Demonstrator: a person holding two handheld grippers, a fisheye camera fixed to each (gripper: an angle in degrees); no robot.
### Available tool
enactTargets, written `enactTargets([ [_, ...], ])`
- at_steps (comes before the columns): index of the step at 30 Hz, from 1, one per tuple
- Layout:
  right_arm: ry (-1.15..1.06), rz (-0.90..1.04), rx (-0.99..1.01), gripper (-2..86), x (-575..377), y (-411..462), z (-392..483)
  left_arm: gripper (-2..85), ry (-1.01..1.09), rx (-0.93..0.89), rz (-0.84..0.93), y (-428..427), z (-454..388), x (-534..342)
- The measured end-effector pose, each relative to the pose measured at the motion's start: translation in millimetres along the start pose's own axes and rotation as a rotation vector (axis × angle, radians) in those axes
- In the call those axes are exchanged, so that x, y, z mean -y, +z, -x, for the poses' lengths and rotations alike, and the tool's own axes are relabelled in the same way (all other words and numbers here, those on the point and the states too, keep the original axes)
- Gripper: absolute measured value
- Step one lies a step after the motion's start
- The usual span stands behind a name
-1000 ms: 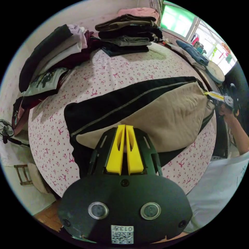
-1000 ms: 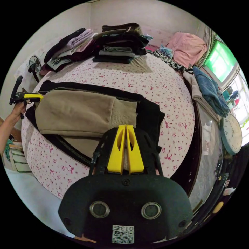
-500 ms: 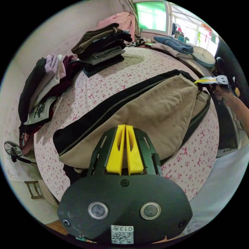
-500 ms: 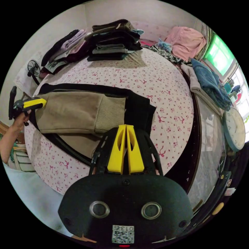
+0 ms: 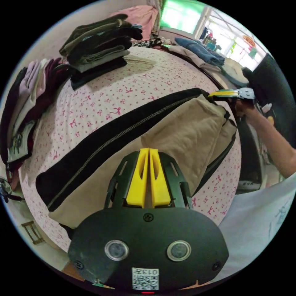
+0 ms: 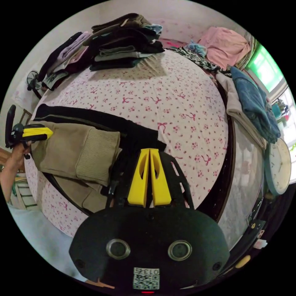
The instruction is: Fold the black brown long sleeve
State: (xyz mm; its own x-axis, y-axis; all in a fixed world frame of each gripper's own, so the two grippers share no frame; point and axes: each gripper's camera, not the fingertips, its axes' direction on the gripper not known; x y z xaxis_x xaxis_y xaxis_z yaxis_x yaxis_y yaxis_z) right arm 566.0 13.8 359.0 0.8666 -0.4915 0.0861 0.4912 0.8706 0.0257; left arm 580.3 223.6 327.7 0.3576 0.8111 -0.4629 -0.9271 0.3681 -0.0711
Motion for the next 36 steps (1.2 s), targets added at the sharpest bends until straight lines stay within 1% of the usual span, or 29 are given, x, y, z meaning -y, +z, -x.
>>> enactTargets([
  [1, 0.005, -0.036, -0.018, -0.1, -3.6, -11.5, -2.0, -0.3, 0.008, 0.023, -0.038, -10.9, -1.4, -3.5],
  [2, -0.01, -0.124, 0.007, -0.2, -10.0, -28.3, -0.3, -0.3, 0.023, 0.038, -0.068, -17.5, -4.1, -6.1],
  [3, -0.02, -0.16, 0.034, -0.1, -12.7, -35.9, 1.9, -0.3, 0.043, 0.067, -0.103, -27.7, -10.4, -11.2],
  [5, -0.105, -0.21, 0.127, -0.1, -19.1, -51.4, 26.3, -0.3, 0.072, 0.087, -0.103, -33.4, -21.6, -18.6],
  [6, -0.137, -0.203, 0.137, -0.1, -20.4, -51.5, 35.6, -0.3, 0.093, 0.105, -0.092, -33.8, -30.2, -25.5],
  [8, -0.261, -0.118, 0.109, -0.1, -26.4, -39.0, 72.2, -0.3, 0.109, 0.189, -0.038, -26.2, -39.9, -35.8],
  [9, -0.28, -0.088, 0.08, -0.1, -28.4, -32.4, 78.8, -0.3, 0.098, 0.27, 0.025, -14.3, -40.3, -41.8],
  [10, -0.296, -0.042, 0.034, -0.1, -33.1, -17.0, 85.8, -0.3, 0.09, 0.3, 0.097, 1.5, -35.3, -47.8],
  [11, -0.28, -0.116, 0.047, -0.1, -39.8, -13.6, 84.1, -0.3, 0.084, 0.284, 0.083, 5.2, -31.8, -51.9],
  [12, -0.272, -0.122, 0.064, -0.1, -40.8, -11.9, 81.8, -0.4, 0.038, 0.236, 0.017, 2.9, -22.5, -59.6],
  [15, -0.289, -0.081, 0.129, -0.1, -30.6, -12.0, 76.2, -0.4, -0.15, 0.026, -0.019, -6.6, 9.9, -68.6],
  [16, -0.293, -0.066, 0.141, -0.1, -26.6, -13.3, 76.1, -0.3, -0.212, -0.009, -0.056, -14.4, 18.6, -77.2],
  [18, -0.276, -0.085, 0.157, -0.1, -25.5, -18.9, 74.7, -0.3, -0.294, 0.026, -0.124, -31.2, 26.1, -94.9],
  [22, -0.153, -0.228, 0.134, 0.3, -36.2, -37.8, 67.0, -0.3, -0.466, 0.186, -0.218, -61.8, 36.5, -140.7],
  [24, -0.138, -0.267, 0.115, 0.8, -36.1, -40.0, 68.5, -0.3, -0.486, 0.224, -0.24, -66.6, 37.2, -151.8],
  [26, -0.163, -0.277, 0.118, 1.2, -25.5, -38.2, 78.0, -0.2, -0.439, 0.22, -0.233, -65.1, 33.5, -150.9],
  [27, -0.18, -0.278, 0.127, 1.3, -22.2, -36.9, 81.8, -0.3, -0.385, 0.234, -0.201, -58.7, 29.3, -145.1],
  [30, -0.259, -0.202, 0.082, 0.7, -3.4, -13.4, 104.3, -0.3, -0.271, 0.363, -0.065, -32.3, 26.9, -126.2],
  [31, -0.279, -0.134, 0.046, 0.4, 3.5, 3.5, 109.1, -0.3, -0.252, 0.368, -0.044, -28.4, 32.5, -120.8],
  [32, -0.256, -0.181, 0.066, 0.2, 5.7, 6.9, 105.7, -0.3, -0.258, 0.36, -0.043, -28.6, 36.9, -119.1],
  [35, -0.2, -0.134, 0.152, 0.0, 19.7, 9.9, 96.3, -0.3, -0.342, 0.236, -0.071, -31.9, 62.6, -126.8],
  [36, -0.202, -0.13, 0.151, -0.1, 21.2, 10.1, 97.1, -0.3, -0.365, 0.198, -0.09, -33.6, 67.6, -135.6],
])
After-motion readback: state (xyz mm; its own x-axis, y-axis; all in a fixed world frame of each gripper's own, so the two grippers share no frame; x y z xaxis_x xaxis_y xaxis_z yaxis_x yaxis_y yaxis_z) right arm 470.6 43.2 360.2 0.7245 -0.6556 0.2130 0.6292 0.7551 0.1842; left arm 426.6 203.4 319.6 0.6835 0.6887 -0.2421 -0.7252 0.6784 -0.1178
